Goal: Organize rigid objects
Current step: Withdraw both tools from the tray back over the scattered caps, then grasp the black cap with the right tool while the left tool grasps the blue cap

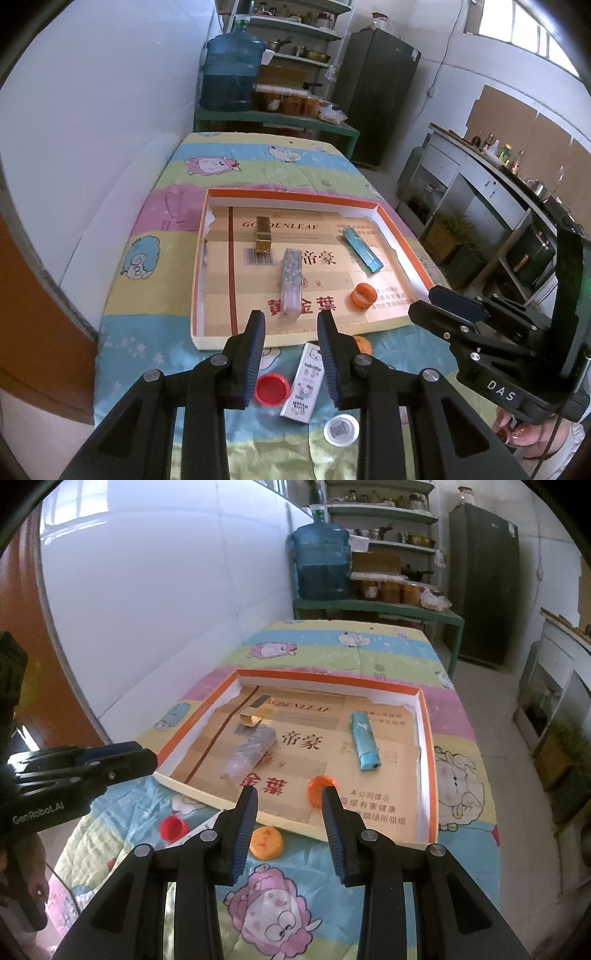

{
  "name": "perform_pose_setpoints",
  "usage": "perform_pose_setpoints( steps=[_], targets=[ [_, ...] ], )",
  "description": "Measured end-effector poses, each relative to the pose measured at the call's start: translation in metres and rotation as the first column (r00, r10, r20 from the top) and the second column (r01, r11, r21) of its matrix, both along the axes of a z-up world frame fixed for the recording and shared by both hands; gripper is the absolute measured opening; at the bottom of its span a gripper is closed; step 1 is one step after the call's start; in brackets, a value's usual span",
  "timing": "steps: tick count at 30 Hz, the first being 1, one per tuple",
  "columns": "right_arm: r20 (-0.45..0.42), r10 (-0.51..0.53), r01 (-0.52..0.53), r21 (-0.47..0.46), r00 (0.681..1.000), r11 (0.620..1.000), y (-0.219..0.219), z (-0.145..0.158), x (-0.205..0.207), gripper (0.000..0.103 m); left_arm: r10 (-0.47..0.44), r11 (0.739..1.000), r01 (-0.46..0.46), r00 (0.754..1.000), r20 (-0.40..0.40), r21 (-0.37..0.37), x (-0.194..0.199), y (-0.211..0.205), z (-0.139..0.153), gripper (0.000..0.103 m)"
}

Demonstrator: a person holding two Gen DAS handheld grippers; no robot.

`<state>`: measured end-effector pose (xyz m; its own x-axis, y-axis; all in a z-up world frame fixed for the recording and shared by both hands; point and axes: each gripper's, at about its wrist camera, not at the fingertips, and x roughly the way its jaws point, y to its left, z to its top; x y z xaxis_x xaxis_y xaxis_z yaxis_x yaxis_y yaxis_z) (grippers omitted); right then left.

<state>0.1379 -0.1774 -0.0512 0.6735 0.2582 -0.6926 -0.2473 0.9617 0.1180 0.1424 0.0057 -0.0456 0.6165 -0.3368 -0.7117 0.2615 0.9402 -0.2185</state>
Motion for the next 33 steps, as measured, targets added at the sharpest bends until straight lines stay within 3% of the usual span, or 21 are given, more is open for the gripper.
perform_pose_setpoints(
  steps=[7, 17, 33],
  targets=[
    [0.016, 0.009, -0.009, -0.008, 1.000, 1.000, 0.007, 0.007, -0.021, 0.037, 0.004, 1.000, -0.004, 1.000, 0.016, 0.000, -0.019, 0.005, 0.002, 0.029],
    [0.020, 0.014, -0.013, -0.016, 1.000, 1.000, 0.013, 0.008, -0.052, 0.037, 0.017, 0.995, -0.025, 0.996, 0.088, 0.094, -0.052, 0.002, 0.007, 0.029],
    [-0.013, 0.024, -0.024, -0.016, 1.000, 1.000, 0.019, -0.007, -0.101, 0.037, 0.004, 0.996, -0.011, 0.997, 0.076, 0.093, -0.085, 0.005, -0.001, 0.029]
  ],
)
